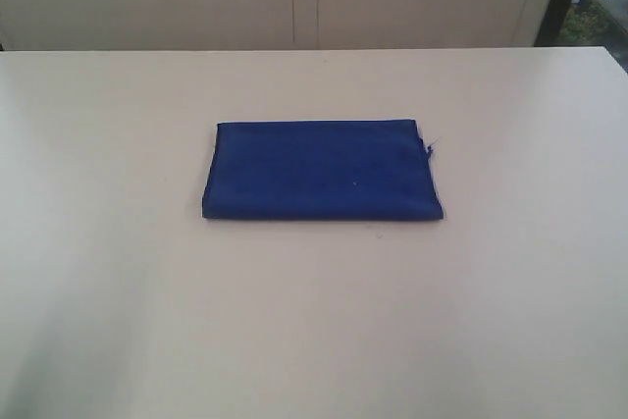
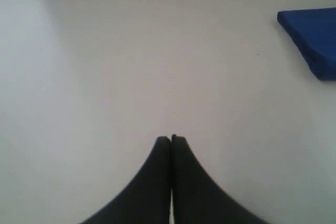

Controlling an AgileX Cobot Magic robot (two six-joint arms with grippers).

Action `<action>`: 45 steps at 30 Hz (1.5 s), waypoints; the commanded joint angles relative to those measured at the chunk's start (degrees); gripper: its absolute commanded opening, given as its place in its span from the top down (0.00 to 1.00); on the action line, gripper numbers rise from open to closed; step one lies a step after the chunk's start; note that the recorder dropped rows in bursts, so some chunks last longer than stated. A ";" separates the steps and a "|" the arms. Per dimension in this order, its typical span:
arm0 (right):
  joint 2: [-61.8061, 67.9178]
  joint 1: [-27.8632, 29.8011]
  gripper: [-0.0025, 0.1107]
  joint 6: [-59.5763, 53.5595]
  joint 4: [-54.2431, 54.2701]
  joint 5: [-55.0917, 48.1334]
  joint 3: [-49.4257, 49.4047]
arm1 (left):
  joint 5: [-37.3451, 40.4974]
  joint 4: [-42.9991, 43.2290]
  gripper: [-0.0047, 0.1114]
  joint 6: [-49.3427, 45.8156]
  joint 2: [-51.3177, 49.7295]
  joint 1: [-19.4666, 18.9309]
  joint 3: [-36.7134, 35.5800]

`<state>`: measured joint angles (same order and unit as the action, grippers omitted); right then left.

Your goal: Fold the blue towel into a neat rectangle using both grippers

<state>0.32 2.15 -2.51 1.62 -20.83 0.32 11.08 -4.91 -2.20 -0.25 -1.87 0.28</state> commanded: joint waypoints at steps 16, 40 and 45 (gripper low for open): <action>-0.32 0.23 0.98 0.39 -0.15 0.83 -0.32 | 2.39 -0.16 0.96 3.77 0.25 -0.10 -0.28; -0.32 0.23 0.98 0.39 -0.15 0.83 -0.32 | 2.29 -0.16 0.96 2.20 0.25 -0.10 -0.28; -0.32 0.23 0.98 0.39 -0.15 0.83 -0.32 | 2.29 -0.16 0.96 2.20 0.25 -0.10 -0.28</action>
